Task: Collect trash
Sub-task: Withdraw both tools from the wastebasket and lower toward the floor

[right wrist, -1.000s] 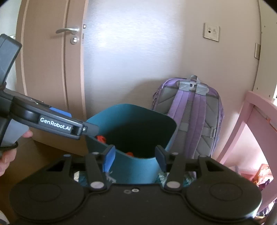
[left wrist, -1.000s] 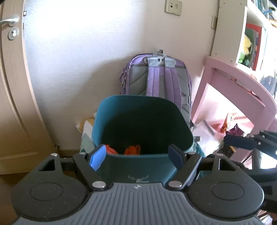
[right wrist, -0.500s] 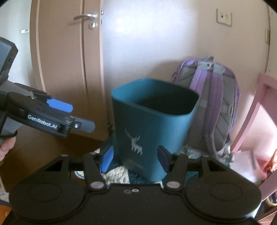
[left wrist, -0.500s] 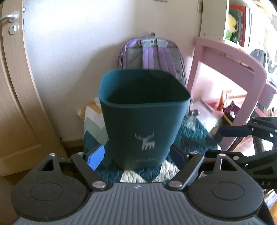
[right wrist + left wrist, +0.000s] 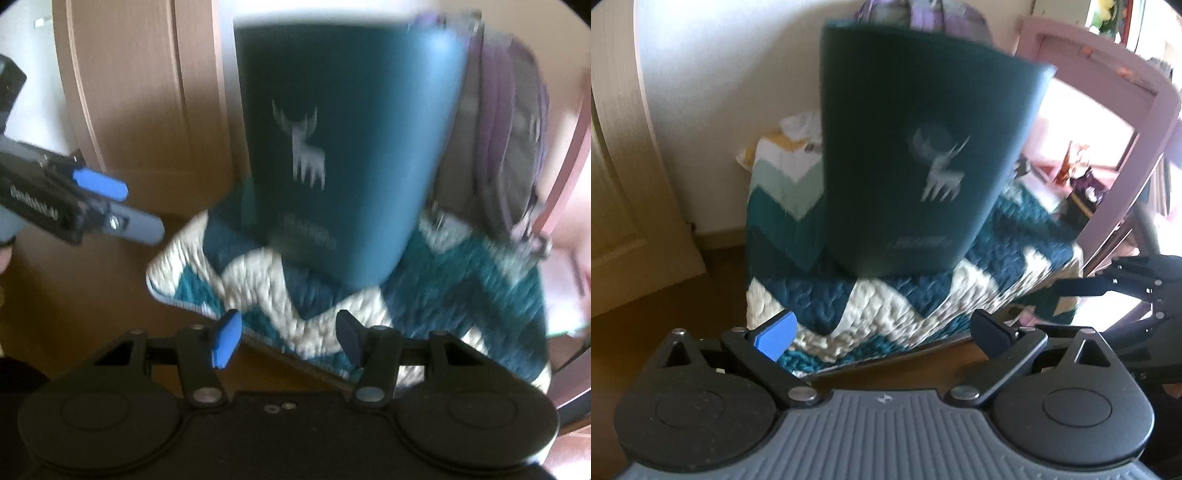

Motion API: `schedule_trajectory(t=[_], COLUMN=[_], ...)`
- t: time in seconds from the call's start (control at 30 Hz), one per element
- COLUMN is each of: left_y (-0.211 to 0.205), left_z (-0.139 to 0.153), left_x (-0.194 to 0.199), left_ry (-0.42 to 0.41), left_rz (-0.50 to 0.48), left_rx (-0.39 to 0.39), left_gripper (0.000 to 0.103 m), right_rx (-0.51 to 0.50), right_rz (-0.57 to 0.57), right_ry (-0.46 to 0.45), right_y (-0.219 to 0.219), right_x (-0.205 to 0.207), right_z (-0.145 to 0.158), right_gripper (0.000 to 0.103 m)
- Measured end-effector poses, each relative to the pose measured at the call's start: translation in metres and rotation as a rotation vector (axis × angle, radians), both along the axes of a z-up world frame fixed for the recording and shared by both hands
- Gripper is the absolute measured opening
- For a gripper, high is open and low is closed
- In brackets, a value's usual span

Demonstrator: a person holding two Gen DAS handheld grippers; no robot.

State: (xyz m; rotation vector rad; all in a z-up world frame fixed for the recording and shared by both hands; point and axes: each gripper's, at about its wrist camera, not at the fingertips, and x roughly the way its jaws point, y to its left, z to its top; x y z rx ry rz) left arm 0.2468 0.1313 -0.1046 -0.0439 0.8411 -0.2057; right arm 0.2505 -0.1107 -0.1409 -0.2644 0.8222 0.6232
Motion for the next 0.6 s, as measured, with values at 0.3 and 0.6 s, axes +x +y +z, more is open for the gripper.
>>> schedule_trajectory(t=[0.3, 0.6], left_y=[0.02, 0.012], left_z=[-0.121, -0.256], left_x=[0.03, 0.042], left_ry=[0.185, 0.408], left_rz=[-0.012, -0.072], left_rx=[0.08, 0.1], left_gripper=[0.101, 0.101], right_rx=[-0.111, -0.275], right_rz=[-0.031, -0.027], right_ry=[0.189, 0.37], right_y=[0.005, 0.016], right_x=[0.015, 0.035], right_z=[-0.127, -0.242], right_gripper=[0.056, 0.056])
